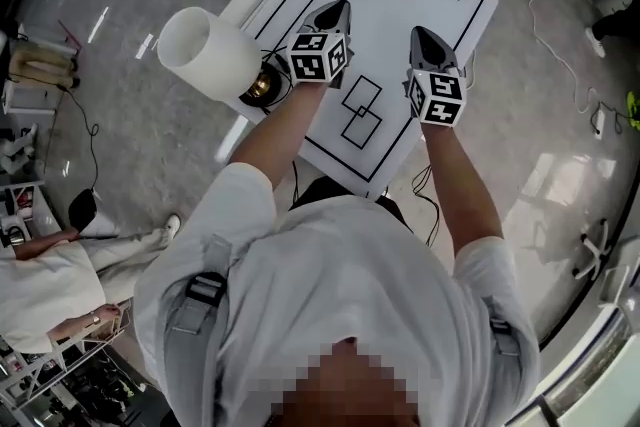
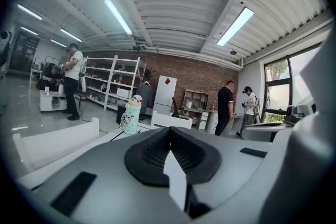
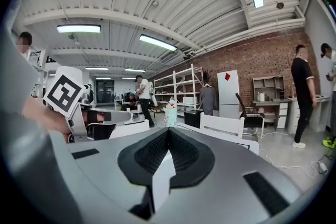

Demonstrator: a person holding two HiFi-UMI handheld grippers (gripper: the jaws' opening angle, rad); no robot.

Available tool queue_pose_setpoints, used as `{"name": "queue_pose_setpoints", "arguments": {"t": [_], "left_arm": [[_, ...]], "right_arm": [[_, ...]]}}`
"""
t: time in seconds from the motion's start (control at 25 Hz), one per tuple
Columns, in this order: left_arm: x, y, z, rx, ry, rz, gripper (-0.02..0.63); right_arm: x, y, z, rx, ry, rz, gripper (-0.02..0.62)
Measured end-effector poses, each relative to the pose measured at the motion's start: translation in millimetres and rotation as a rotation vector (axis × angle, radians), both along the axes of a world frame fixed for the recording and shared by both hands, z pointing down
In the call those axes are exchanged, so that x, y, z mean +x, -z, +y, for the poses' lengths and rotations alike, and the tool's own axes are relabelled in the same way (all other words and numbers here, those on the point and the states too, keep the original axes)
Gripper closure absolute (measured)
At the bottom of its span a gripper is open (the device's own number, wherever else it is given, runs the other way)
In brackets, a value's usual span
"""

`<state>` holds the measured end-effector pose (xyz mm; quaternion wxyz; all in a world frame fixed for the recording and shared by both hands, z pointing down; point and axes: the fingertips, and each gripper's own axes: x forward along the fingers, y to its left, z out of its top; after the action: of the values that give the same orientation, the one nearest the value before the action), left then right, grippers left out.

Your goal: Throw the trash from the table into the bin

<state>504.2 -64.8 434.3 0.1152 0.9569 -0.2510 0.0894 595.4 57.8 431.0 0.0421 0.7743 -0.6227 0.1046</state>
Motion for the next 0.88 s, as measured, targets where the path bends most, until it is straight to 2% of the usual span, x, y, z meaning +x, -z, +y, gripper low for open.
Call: {"name": "queue_pose_setpoints", "arguments": {"t": [0.52,0.8,0.88], "left_arm": [[74.0,-67.0,-95.7,-0.019,0.026,-0.128,0.595],[110.6,-110.5,-125.5,-0.013,-0.004,-0.197,0.592],[119.7,-119.8,-131.8,-0.015,-0.013,-0.209,0.547]], "right_arm": [[48.6,-49.8,-72.1,-0.084,-0.001,-0.035,0.589],[68.2,-76.1,-90.5,-0.109,-0.014,-0.053,0.589],[74.3,-81.7,-93.1,-0.118,-0.021,-0.058,0.589]]}}
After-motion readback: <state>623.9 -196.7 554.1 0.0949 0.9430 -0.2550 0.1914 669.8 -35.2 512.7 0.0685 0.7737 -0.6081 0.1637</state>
